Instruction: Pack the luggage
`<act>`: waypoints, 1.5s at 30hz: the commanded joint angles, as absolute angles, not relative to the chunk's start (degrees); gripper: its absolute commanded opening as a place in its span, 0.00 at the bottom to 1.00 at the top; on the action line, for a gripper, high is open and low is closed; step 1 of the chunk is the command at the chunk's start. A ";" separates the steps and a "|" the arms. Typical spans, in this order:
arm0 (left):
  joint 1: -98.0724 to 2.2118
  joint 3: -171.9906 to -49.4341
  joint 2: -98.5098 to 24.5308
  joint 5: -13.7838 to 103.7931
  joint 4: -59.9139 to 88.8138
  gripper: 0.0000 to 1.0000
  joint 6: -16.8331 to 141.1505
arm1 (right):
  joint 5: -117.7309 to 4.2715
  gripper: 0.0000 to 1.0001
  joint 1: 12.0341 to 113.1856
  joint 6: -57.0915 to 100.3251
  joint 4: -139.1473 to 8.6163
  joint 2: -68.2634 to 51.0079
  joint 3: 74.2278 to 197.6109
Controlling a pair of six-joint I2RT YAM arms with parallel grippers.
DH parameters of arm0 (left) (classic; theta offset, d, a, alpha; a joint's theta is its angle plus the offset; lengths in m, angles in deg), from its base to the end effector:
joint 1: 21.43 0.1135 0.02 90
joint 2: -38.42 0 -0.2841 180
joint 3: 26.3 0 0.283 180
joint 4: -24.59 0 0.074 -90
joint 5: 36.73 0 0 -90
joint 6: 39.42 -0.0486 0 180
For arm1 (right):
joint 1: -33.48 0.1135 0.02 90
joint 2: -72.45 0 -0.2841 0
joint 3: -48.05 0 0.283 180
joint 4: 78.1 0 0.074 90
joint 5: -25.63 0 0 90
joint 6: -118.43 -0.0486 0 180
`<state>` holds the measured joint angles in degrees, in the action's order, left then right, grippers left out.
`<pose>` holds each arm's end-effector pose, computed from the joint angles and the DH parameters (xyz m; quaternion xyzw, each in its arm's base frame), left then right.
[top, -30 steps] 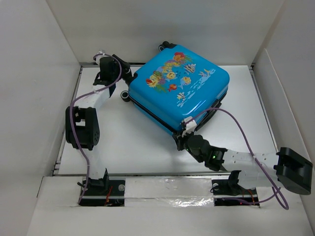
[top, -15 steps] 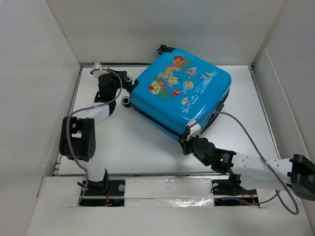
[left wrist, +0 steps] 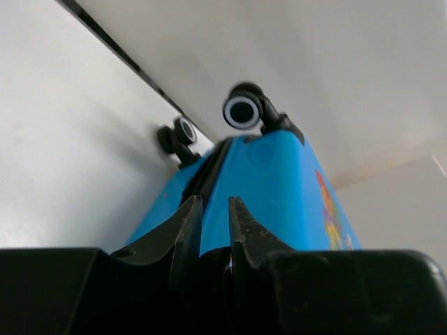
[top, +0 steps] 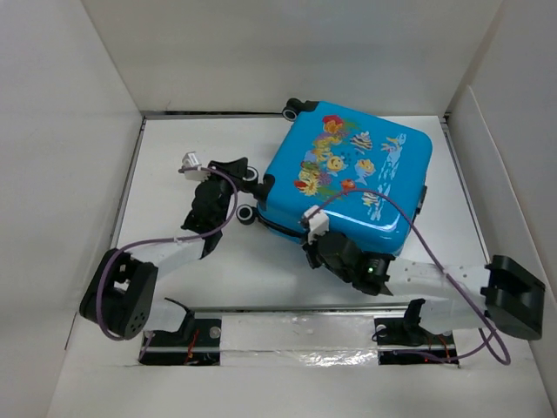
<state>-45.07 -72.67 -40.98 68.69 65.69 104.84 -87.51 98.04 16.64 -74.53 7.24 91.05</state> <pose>0.3026 -0.1183 0.2555 -0.2692 0.5999 -0.4020 0.6372 0.1331 0.2354 0.2128 -0.2733 0.7908 0.1883 0.5144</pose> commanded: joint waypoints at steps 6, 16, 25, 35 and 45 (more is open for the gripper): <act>-56.06 -57.46 -25.15 55.20 49.20 0.00 102.00 | -70.00 0.00 106.68 23.68 -89.06 -13.74 116.49; -56.59 -50.23 -4.57 59.94 37.49 0.00 103.05 | -64.10 0.00 109.77 20.35 -97.42 -16.77 114.79; -56.59 -53.39 -9.74 62.67 40.38 0.00 100.41 | -65.74 0.74 109.16 21.49 -75.90 8.52 108.28; -57.11 -53.31 -11.86 59.16 45.30 0.00 99.01 | -90.29 0.00 67.49 14.90 -50.24 44.49 99.76; -57.11 -51.82 -7.64 58.37 45.04 0.00 95.84 | -50.88 0.98 30.00 13.67 -60.29 35.38 95.10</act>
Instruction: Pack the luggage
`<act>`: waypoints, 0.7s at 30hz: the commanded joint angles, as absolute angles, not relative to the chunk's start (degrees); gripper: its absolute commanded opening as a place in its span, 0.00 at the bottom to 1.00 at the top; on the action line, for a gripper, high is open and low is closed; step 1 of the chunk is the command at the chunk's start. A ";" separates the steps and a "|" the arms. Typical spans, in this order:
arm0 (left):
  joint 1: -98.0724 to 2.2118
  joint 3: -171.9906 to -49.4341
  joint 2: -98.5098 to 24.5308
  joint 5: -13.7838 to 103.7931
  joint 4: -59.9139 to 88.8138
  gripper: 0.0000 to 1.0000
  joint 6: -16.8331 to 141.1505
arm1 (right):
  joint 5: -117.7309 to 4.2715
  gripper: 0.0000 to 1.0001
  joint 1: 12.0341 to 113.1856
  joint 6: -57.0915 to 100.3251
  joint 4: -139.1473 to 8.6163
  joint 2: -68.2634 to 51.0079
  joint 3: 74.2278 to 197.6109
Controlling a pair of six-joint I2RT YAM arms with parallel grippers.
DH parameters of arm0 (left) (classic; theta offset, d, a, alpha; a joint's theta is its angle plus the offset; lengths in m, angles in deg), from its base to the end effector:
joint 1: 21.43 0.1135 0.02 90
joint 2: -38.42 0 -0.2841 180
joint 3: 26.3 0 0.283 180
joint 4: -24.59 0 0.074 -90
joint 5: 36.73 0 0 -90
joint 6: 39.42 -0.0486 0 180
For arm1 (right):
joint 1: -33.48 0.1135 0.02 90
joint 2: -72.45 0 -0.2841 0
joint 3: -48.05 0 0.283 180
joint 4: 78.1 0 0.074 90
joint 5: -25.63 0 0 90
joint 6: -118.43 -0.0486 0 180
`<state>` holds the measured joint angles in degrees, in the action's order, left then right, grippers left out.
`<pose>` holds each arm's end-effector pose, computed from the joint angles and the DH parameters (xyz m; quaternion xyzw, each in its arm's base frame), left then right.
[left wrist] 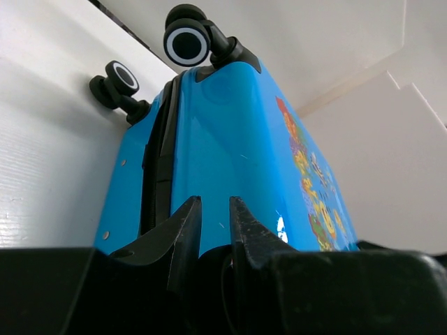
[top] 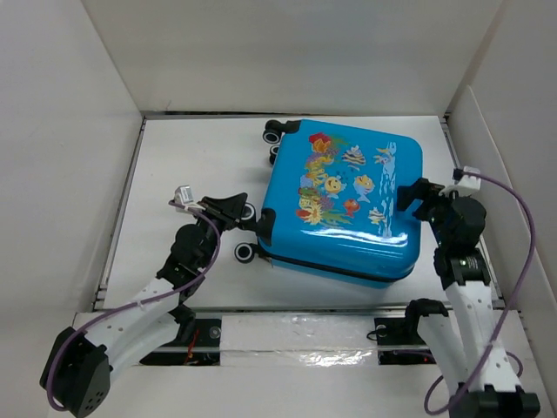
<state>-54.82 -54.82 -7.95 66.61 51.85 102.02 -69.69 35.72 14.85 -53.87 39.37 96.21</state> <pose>0.1840 -0.1079 0.2522 -0.1883 0.6205 -0.4555 0.6100 0.1761 0.0024 0.3227 0.1051 0.7537 0.0541 0.6465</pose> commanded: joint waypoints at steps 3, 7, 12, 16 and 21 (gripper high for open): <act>-57.64 -49.63 -5.80 57.05 46.35 0.00 95.93 | -36.70 0.97 28.39 11.65 -68.31 26.33 94.91; -60.35 -46.90 -2.64 58.35 48.82 0.00 94.27 | -28.26 0.97 35.38 9.71 -78.85 13.86 99.02; -67.21 -47.33 -1.92 64.60 47.68 0.00 91.89 | -28.69 0.97 44.72 11.38 -80.71 -4.57 112.03; -70.03 -47.33 -4.12 65.75 49.78 0.00 92.15 | -25.79 0.96 49.65 12.70 -79.31 -19.16 127.40; -72.49 -47.59 -10.09 64.17 56.54 0.00 93.47 | -23.24 0.94 53.86 13.58 -71.85 -34.93 152.06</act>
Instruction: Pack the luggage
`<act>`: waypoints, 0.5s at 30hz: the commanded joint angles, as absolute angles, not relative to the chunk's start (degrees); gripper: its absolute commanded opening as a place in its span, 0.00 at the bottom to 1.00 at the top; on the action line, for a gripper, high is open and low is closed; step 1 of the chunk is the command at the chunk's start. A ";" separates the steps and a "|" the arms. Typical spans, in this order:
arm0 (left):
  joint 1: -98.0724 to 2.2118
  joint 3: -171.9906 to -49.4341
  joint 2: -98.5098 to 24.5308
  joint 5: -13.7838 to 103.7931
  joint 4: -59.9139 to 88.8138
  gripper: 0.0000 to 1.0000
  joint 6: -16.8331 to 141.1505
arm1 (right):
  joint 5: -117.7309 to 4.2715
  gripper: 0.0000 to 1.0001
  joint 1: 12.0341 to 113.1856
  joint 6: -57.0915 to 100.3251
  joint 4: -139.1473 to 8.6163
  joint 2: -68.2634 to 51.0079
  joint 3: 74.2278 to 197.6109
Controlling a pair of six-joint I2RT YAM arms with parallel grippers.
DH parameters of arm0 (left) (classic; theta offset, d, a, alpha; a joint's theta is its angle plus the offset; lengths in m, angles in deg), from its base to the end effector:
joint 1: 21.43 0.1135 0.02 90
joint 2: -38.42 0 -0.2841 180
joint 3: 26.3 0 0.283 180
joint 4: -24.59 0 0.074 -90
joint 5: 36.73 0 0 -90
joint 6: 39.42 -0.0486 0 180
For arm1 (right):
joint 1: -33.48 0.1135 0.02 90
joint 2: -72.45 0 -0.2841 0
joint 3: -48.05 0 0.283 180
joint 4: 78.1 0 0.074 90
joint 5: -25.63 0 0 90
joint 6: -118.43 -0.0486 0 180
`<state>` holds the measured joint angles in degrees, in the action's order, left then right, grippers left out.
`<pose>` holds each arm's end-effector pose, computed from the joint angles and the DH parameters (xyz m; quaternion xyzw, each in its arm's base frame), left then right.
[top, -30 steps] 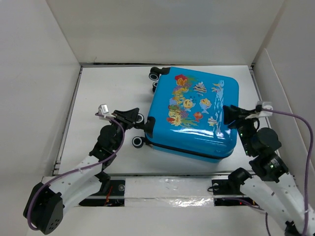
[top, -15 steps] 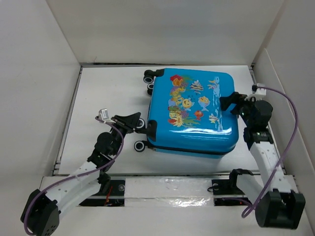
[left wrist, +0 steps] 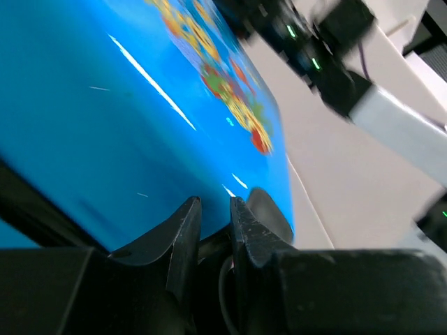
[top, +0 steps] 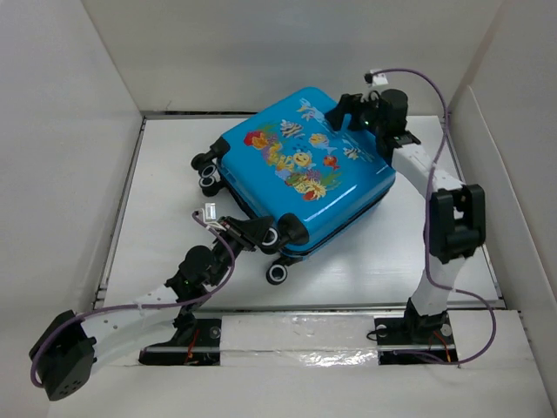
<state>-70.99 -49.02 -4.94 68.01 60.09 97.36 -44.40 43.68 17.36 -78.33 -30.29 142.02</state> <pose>0.1360 -0.1406 0.2398 -0.0870 0.6070 -0.5336 0.5825 0.4702 0.1015 0.3297 -0.1075 0.7472 0.2477 0.6073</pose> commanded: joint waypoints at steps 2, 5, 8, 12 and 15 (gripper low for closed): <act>-73.19 -48.38 -13.07 64.08 58.39 0.00 93.47 | -24.02 0.94 55.19 14.28 -68.52 -39.67 157.91; -73.73 -50.40 -17.55 63.73 61.91 0.00 93.03 | -26.22 1.00 57.03 16.03 -66.04 -42.41 167.05; -75.04 -53.12 -23.08 64.16 65.60 0.00 92.33 | -26.40 1.00 57.65 17.09 -63.86 -43.47 173.11; -75.04 -56.12 -27.93 63.99 68.94 0.00 92.68 | -28.85 1.00 58.18 21.39 -60.68 -39.98 174.73; -75.57 -58.14 -29.52 64.69 68.95 0.00 92.85 | -35.09 0.86 60.01 27.01 -62.69 -29.01 163.63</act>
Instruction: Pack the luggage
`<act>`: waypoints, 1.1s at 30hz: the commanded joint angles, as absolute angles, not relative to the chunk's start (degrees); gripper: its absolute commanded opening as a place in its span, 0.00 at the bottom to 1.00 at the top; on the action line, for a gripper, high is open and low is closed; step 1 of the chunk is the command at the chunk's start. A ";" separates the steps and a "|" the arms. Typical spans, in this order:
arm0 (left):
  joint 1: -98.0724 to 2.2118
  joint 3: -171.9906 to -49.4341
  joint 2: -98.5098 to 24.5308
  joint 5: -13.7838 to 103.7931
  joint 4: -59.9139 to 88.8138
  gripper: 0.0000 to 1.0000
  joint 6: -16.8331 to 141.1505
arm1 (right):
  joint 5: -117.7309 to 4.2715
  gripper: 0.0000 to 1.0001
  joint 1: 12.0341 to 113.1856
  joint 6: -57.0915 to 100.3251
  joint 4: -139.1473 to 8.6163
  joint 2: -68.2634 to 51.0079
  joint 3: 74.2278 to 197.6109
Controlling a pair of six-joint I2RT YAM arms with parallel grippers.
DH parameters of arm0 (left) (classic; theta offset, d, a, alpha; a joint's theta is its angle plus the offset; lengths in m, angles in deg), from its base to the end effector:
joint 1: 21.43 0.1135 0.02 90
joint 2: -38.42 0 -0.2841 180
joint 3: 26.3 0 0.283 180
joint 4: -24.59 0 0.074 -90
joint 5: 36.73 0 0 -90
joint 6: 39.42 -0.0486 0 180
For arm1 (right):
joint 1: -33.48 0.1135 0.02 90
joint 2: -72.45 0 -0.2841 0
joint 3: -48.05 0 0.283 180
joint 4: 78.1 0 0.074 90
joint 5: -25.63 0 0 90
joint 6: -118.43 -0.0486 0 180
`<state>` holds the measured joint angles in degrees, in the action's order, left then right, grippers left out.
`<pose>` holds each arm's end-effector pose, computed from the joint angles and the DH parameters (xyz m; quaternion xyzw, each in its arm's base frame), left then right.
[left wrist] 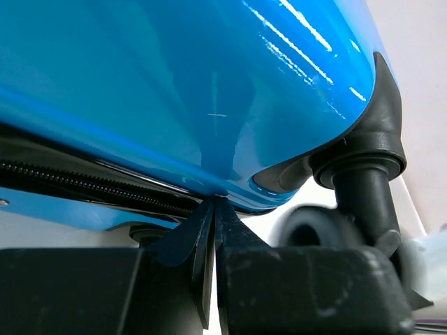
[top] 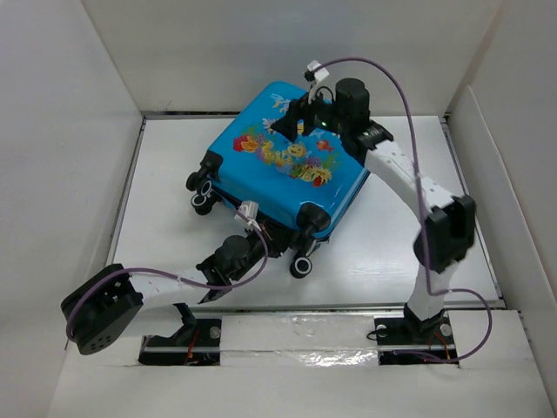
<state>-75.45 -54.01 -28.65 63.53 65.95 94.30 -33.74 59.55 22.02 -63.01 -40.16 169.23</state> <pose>0.1538 -0.1971 0.1999 -0.0020 0.6949 -0.4988 0.5180 0.4599 0.2526 0.4048 -0.2961 0.6791 0.3688 0.5614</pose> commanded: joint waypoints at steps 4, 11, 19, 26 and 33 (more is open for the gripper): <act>-75.57 -60.07 -29.87 65.13 68.51 0.00 92.42 | -47.64 0.08 65.29 32.56 -75.50 -5.21 133.04; -76.10 -61.74 -30.75 63.90 67.37 0.00 92.07 | -63.30 0.00 72.50 21.15 -83.37 33.66 85.37; -76.63 -62.71 -30.93 63.90 66.58 0.00 92.33 | -72.88 0.00 78.57 15.96 -75.52 55.49 69.96; -76.63 -64.12 -29.79 64.25 63.33 0.00 91.71 | -72.57 0.26 78.57 21.29 -87.81 39.01 69.51; -77.15 -64.56 -29.61 64.08 62.00 0.00 91.54 | -67.97 0.34 79.10 24.56 -95.74 24.40 72.41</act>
<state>-76.98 -60.94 -31.12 63.35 58.04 92.25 -69.17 78.58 22.15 -86.31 26.78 69.91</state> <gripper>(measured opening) 0.003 0.333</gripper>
